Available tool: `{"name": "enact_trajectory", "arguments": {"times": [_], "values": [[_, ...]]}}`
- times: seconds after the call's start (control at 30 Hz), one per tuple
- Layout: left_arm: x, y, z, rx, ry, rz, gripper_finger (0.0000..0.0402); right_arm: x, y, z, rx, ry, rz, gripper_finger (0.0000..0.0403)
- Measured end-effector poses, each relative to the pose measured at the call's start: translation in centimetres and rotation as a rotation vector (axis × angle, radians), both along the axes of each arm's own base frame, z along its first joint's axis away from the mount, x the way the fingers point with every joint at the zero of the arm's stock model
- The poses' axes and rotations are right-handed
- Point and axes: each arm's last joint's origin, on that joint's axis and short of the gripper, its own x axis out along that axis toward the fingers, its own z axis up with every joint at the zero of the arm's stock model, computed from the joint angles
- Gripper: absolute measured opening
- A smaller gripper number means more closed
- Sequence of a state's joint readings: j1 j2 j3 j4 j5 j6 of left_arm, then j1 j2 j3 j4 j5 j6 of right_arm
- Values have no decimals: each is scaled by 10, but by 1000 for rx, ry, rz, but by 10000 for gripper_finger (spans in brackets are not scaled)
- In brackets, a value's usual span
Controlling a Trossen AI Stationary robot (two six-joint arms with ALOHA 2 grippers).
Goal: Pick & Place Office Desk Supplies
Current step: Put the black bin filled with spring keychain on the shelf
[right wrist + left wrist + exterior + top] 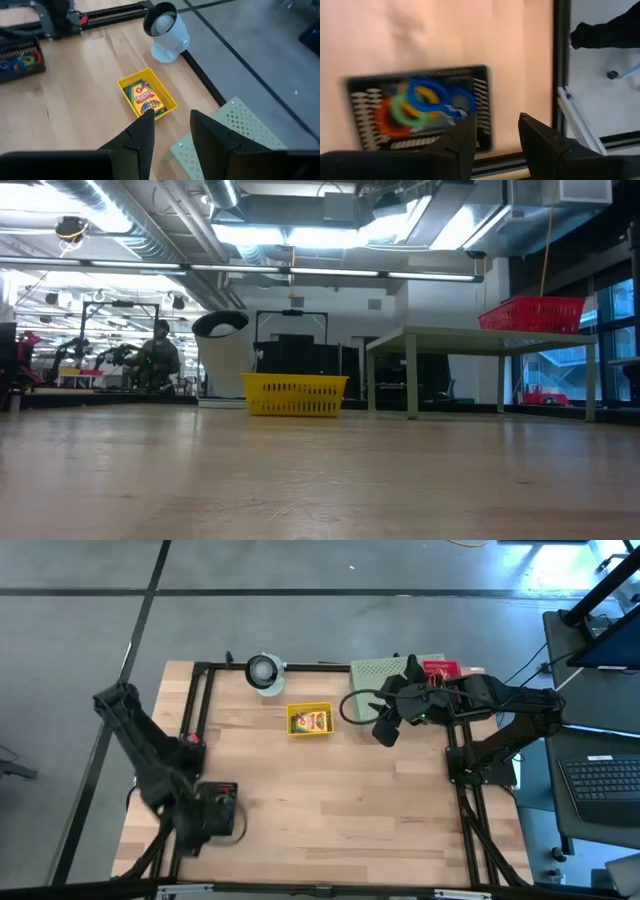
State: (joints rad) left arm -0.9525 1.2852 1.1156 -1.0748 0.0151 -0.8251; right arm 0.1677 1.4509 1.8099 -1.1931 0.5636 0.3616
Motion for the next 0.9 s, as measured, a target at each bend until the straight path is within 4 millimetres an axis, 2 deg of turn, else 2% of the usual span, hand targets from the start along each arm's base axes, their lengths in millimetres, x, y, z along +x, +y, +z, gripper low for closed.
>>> {"name": "enact_trajectory", "arguments": {"times": [0.1, 0.27, 0.63, 0.9], "values": [[-12, -25, -14, 30, 16, 37, 141, -2, 0, 2, 27, -24, -27, 126], [-18, -45, -36, 97, 83, 168, 141, -5, -2, 3, 14, -39, -54, 126], [-7, -56, -63, 210, 86, 219, 141, -5, 5, 3, -15, -20, 0, 126], [-4, -64, -76, 218, 102, 220, 141, -4, 16, 6, -16, -66, 24, 126]]}}
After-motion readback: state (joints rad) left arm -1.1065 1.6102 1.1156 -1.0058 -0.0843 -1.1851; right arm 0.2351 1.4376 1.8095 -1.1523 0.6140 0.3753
